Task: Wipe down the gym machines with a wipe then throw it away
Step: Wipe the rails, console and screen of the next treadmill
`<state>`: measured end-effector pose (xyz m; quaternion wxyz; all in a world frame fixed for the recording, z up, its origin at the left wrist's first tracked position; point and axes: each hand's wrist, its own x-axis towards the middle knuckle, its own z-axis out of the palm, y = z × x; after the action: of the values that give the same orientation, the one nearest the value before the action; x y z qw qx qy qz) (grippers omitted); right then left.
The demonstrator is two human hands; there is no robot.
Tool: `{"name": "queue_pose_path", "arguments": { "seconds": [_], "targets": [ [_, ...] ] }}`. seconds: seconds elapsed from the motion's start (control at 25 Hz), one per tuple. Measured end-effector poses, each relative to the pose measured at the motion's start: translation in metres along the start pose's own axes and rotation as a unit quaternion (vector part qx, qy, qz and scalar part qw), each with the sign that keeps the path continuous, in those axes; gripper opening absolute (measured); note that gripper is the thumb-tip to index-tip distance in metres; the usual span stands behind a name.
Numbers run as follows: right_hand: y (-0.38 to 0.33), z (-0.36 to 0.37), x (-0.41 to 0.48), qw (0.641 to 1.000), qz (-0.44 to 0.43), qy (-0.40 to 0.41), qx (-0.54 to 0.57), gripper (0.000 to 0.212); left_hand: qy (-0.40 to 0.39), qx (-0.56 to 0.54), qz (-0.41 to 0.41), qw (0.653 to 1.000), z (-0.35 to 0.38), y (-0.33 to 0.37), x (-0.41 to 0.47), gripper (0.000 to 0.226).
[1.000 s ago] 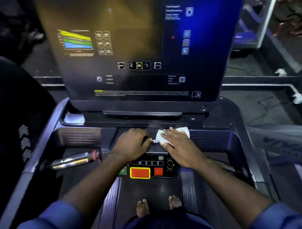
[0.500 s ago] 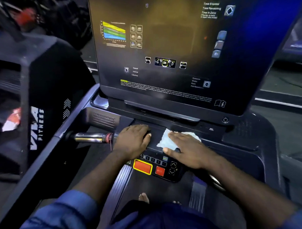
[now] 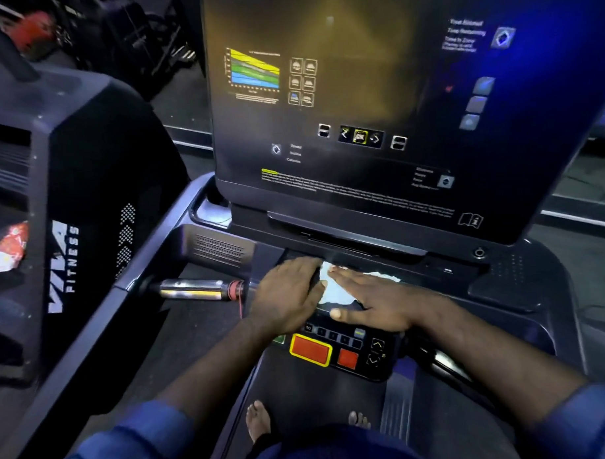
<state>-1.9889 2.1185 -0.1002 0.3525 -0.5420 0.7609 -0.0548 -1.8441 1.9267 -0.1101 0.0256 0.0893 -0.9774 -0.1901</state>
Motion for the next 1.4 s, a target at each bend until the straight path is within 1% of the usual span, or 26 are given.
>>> {"name": "queue_pose_path", "arguments": {
  "seconds": [0.08, 0.16, 0.2, 0.24, 0.28, 0.36, 0.44, 0.48, 0.52, 0.64, 0.72, 0.84, 0.96, 1.04, 1.12, 1.2, 1.32, 1.4],
  "targets": [
    [-0.029, -0.006, 0.028, 1.0, -0.011, 0.006, 0.007, 0.111, 0.028, -0.107, 0.03, 0.993, -0.007, -0.015, -0.002, 0.034],
    [-0.056, -0.011, 0.058, 1.0, -0.003, 0.026, 0.007, 0.112, 0.076, -0.115, 0.043, 0.989, -0.015, -0.04, -0.006, 0.028],
    [-0.066, -0.012, 0.071, 1.0, 0.008, 0.026, 0.01, 0.114, 0.091, -0.109, 0.028, 0.989, -0.021, -0.055, -0.008, 0.027],
    [-0.072, -0.013, 0.078, 0.999, 0.026, 0.02, 0.016, 0.116, 0.087, -0.106, -0.002, 0.99, -0.026, -0.069, -0.009, 0.029],
    [-0.077, -0.011, 0.081, 0.999, 0.044, 0.02, 0.02, 0.116, 0.07, -0.106, -0.039, 0.991, -0.032, -0.085, -0.009, 0.035],
    [-0.092, -0.003, 0.075, 0.997, 0.054, 0.05, 0.024, 0.11, 0.021, -0.072, -0.096, 0.993, -0.041, -0.117, -0.01, 0.049],
    [-0.115, 0.006, 0.062, 0.997, 0.035, 0.067, 0.014, 0.101, -0.039, -0.022, -0.109, 0.993, -0.045, -0.134, -0.015, 0.058],
    [-0.125, 0.01, 0.062, 0.997, 0.031, 0.07, 0.005, 0.096, -0.067, -0.013, -0.107, 0.992, -0.045, -0.139, -0.018, 0.059],
    [-0.133, 0.011, 0.065, 0.997, 0.037, 0.073, 0.009, 0.089, -0.086, -0.007, -0.103, 0.991, -0.044, -0.141, -0.021, 0.057],
    [-0.137, -0.002, 0.096, 0.991, 0.065, 0.079, 0.091, 0.07, -0.101, 0.027, -0.077, 0.992, -0.043, -0.142, -0.022, 0.054],
    [-0.141, -0.012, 0.122, 0.985, 0.084, 0.095, 0.118, 0.06, -0.119, 0.045, -0.063, 0.99, -0.046, -0.144, -0.021, 0.052],
    [-0.153, -0.005, 0.12, 0.985, 0.088, 0.108, 0.103, 0.055, -0.142, 0.058, -0.043, 0.987, -0.046, -0.146, -0.02, 0.042],
    [-0.156, 0.011, 0.096, 0.987, 0.051, 0.118, 0.092, 0.053, -0.144, 0.048, -0.04, 0.988, -0.047, -0.146, -0.018, 0.035],
    [-0.154, 0.003, 0.108, 0.983, 0.076, 0.126, 0.11, 0.051, -0.142, 0.042, -0.035, 0.988, -0.049, -0.144, -0.019, 0.035],
    [-0.153, -0.004, 0.135, 0.978, 0.12, 0.127, 0.114, 0.052, -0.128, 0.054, -0.02, 0.99, -0.048, -0.144, -0.022, 0.042],
    [-0.159, 0.003, 0.139, 0.974, 0.161, 0.139, 0.076, 0.057, -0.125, 0.062, -0.009, 0.99, -0.049, -0.145, -0.022, 0.045],
    [-0.164, 0.028, 0.098, 0.962, 0.219, 0.165, -0.008, 0.077, -0.12, 0.052, -0.022, 0.991, -0.045, -0.146, -0.023, 0.048],
    [-0.161, 0.027, 0.085, 0.952, 0.26, 0.161, -0.014, 0.098, -0.102, 0.052, -0.041, 0.993, -0.046, -0.143, -0.021, 0.055]
  ]
}}
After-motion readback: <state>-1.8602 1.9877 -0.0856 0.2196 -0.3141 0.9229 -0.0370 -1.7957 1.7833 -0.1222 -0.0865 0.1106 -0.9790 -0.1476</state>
